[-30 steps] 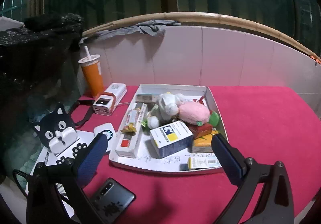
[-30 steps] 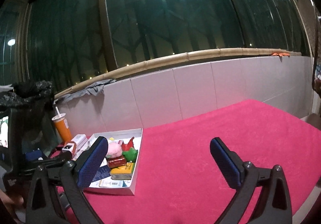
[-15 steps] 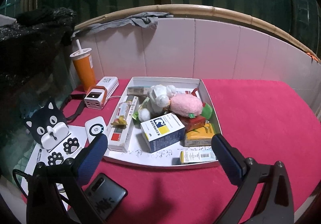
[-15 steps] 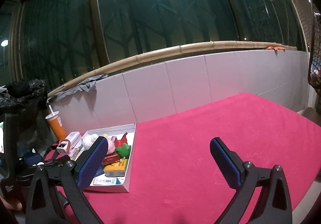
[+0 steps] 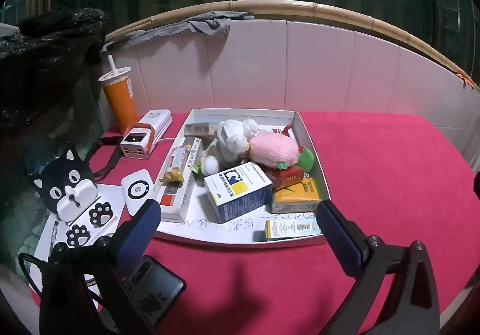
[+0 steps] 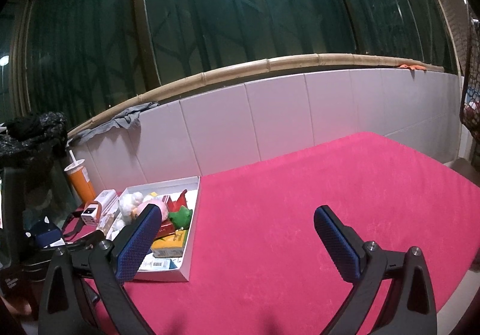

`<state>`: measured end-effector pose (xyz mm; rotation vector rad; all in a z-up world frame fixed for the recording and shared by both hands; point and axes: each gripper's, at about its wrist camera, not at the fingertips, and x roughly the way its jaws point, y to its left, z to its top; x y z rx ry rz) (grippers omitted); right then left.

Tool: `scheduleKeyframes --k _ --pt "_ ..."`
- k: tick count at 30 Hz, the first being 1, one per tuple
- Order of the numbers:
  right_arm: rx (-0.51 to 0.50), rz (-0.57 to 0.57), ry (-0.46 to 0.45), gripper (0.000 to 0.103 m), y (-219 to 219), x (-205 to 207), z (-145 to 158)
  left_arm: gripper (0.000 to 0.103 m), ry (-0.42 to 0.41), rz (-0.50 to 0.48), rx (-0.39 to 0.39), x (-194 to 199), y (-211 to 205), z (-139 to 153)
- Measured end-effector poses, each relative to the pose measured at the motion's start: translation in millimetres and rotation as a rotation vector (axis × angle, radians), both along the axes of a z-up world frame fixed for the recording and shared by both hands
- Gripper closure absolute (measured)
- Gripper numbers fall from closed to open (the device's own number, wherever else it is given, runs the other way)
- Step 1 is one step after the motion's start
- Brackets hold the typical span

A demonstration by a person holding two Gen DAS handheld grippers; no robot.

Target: Organize objects

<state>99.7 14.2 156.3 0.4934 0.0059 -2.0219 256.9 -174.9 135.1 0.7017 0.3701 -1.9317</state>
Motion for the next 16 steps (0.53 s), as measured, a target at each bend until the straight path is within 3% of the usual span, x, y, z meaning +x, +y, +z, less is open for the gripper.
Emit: scheduleKeyframes --k 16 --pt "0.026 0.009 -0.012 0.0 -3.0 -0.6 -5.2 0.0 -0.006 -0.014 -0.003 -1.0 -0.2 -3.9"
